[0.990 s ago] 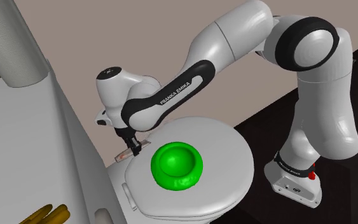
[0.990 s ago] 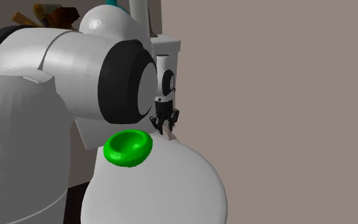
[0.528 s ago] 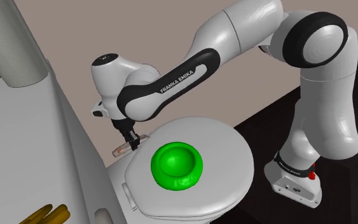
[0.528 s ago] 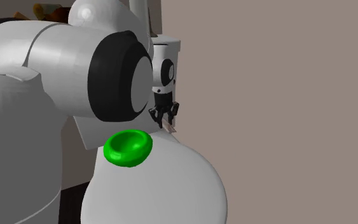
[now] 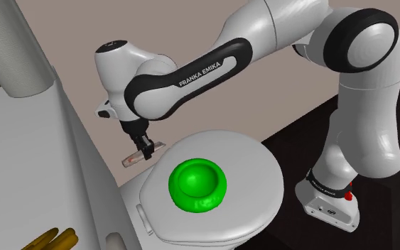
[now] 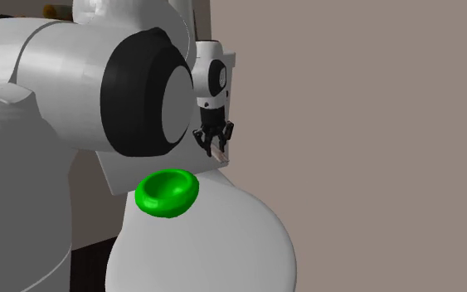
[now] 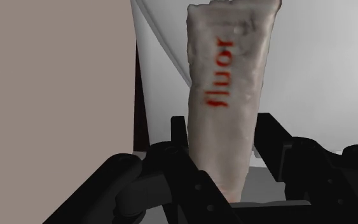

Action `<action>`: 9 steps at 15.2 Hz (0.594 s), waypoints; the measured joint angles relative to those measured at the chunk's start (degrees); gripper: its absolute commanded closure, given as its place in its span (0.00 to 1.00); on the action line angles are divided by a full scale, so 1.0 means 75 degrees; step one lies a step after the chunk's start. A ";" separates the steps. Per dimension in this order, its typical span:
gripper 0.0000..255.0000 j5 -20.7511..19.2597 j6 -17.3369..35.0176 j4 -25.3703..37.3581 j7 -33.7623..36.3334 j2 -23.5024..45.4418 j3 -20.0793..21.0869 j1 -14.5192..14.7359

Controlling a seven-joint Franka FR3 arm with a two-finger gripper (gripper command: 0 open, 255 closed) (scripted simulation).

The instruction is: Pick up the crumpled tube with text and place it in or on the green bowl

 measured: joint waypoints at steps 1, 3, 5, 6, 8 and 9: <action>1.00 0.0010 -0.0087 0.0056 0.0002 -0.0030 0.0008 0.0007; 1.00 0.0028 -0.0262 0.0189 -0.0013 -0.0075 0.0016 0.0008; 1.00 0.0047 -0.0441 0.0327 -0.0041 -0.0119 0.0020 0.0001; 1.00 0.0054 -0.0537 0.0415 -0.0057 -0.0128 0.0021 -0.0002; 1.00 0.0077 -0.0713 0.0526 -0.0066 -0.0196 0.0032 0.0000; 1.00 0.0084 -0.0806 0.0612 -0.0083 -0.0205 0.0033 -0.0003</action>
